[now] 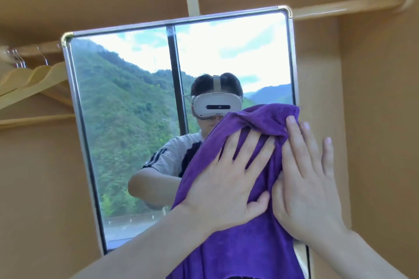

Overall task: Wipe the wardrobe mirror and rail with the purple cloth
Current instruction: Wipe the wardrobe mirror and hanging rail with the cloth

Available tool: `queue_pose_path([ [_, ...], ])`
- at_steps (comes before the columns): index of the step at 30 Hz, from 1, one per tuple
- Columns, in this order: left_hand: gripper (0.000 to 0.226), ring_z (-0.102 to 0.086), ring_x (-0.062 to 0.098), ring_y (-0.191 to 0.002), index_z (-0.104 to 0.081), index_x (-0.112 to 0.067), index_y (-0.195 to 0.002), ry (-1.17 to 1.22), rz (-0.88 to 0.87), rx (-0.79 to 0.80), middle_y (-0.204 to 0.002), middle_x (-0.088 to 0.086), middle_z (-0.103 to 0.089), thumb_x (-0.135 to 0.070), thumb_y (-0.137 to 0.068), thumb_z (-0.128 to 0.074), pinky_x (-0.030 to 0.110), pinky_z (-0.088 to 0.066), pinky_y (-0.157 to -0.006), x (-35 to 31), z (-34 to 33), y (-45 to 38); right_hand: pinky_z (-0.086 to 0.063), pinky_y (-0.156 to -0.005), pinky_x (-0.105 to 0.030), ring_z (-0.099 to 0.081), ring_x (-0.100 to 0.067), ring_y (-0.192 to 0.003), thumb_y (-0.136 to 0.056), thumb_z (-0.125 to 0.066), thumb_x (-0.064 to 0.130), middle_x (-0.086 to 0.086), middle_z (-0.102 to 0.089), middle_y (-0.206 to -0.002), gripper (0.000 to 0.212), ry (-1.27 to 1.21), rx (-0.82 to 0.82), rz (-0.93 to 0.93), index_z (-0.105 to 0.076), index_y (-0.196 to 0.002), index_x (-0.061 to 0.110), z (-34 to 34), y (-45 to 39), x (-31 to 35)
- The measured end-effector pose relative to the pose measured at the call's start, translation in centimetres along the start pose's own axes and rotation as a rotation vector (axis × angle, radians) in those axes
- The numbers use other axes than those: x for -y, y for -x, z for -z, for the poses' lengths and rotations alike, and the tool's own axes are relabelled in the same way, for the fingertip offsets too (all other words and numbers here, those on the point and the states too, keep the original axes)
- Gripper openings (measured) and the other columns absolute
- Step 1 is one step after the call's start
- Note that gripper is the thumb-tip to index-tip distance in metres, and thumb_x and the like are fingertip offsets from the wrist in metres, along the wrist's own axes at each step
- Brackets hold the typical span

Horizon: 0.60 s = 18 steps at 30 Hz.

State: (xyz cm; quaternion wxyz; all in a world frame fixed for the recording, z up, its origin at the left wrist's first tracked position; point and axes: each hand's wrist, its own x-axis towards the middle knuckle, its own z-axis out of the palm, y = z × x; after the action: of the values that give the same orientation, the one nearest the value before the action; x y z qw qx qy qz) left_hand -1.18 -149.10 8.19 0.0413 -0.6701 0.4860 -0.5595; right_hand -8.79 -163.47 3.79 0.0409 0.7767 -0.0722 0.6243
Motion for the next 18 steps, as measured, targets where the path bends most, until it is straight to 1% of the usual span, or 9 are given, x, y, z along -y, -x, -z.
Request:
queue_pose_path([
  [2,0.085,-0.027,0.043,-0.14,-0.035,-0.011,-0.157,0.023,-0.014,0.012,-0.16,0.019,-0.035,-0.056,-0.087,-0.052,0.041,-0.005,-0.12,0.2,0.0,0.4,0.002,-0.128,-0.042,-0.009,-0.027,-0.157,-0.09,-0.035,0.026,-0.019,-0.024,-0.165,0.071,0.031,0.002,0.017,-0.035,-0.154,-0.004,0.2,-0.7,-0.1],
  [4,0.085,-0.027,0.042,-0.14,-0.032,-0.013,-0.159,0.035,-0.042,0.01,-0.163,0.018,-0.031,-0.058,-0.088,-0.051,0.041,-0.007,-0.12,1.1,0.2,0.2,0.004,-0.128,-0.044,-0.008,-0.03,-0.157,-0.089,-0.035,0.023,-0.018,-0.021,-0.167,0.071,0.1,-0.008,0.037,-0.034,-0.154,-0.005,0.7,-2.6,-0.7],
  [6,0.087,-0.031,0.042,-0.138,-0.03,-0.016,-0.16,0.01,-0.039,-0.007,-0.165,0.016,-0.029,-0.06,-0.088,-0.05,0.041,-0.016,-0.117,3.1,0.8,-0.7,0.004,-0.127,-0.05,-0.004,-0.031,-0.158,-0.087,-0.036,0.019,-0.015,-0.014,-0.17,0.074,0.201,-0.025,0.064,-0.026,-0.157,-0.004,1.5,-5.0,-1.3],
  [8,0.088,-0.031,0.044,-0.142,-0.025,-0.018,-0.162,-0.026,-0.015,-0.042,-0.168,0.013,-0.022,-0.062,-0.089,-0.047,0.043,-0.02,-0.114,5.6,1.8,-2.5,0.002,-0.127,-0.054,-0.003,-0.031,-0.158,-0.088,-0.037,0.02,-0.013,-0.011,-0.171,0.077,0.26,-0.041,0.077,-0.02,-0.159,-0.001,2.2,-7.7,-1.6],
  [11,0.086,-0.025,0.043,-0.149,-0.02,-0.019,-0.163,-0.035,-0.032,-0.069,-0.171,0.009,-0.014,-0.062,-0.092,-0.044,0.041,-0.02,-0.118,8.1,3.0,-4.4,0.0,-0.125,-0.057,-0.005,-0.032,-0.158,-0.089,-0.037,0.022,-0.011,-0.011,-0.171,0.076,0.29,-0.063,0.074,-0.019,-0.159,-0.001,2.8,-11.6,-1.5],
  [14,0.087,-0.024,0.036,-0.151,-0.017,-0.019,-0.163,0.005,-0.035,-0.056,-0.172,0.005,-0.009,-0.06,-0.092,-0.044,0.036,-0.026,-0.119,8.6,3.4,-3.9,-0.003,-0.125,-0.059,-0.008,-0.031,-0.158,-0.09,-0.036,0.023,-0.012,-0.013,-0.17,0.074,0.305,-0.064,0.088,-0.022,-0.158,-0.002,3.3,-14.2,-1.4],
  [16,0.087,-0.026,0.029,-0.149,-0.015,-0.021,-0.164,0.051,0.019,-0.056,-0.172,0.002,-0.007,-0.06,-0.092,-0.045,0.032,-0.031,-0.113,8.2,3.5,-2.8,-0.004,-0.124,-0.06,-0.009,-0.031,-0.158,-0.09,-0.036,0.023,-0.011,-0.013,-0.17,0.074,0.322,-0.05,0.119,-0.022,-0.158,-0.002,3.6,-14.9,-1.5],
  [18,0.088,-0.029,0.025,-0.145,-0.015,-0.023,-0.163,0.088,0.082,-0.062,-0.172,-0.001,-0.006,-0.062,-0.09,-0.046,0.032,-0.045,-0.103,7.5,3.6,-1.8,-0.003,-0.124,-0.06,-0.009,-0.032,-0.158,-0.09,-0.038,0.022,-0.008,-0.013,-0.171,0.074,0.336,-0.038,0.157,-0.023,-0.159,0.0,3.8,-15.1,-1.6],
])
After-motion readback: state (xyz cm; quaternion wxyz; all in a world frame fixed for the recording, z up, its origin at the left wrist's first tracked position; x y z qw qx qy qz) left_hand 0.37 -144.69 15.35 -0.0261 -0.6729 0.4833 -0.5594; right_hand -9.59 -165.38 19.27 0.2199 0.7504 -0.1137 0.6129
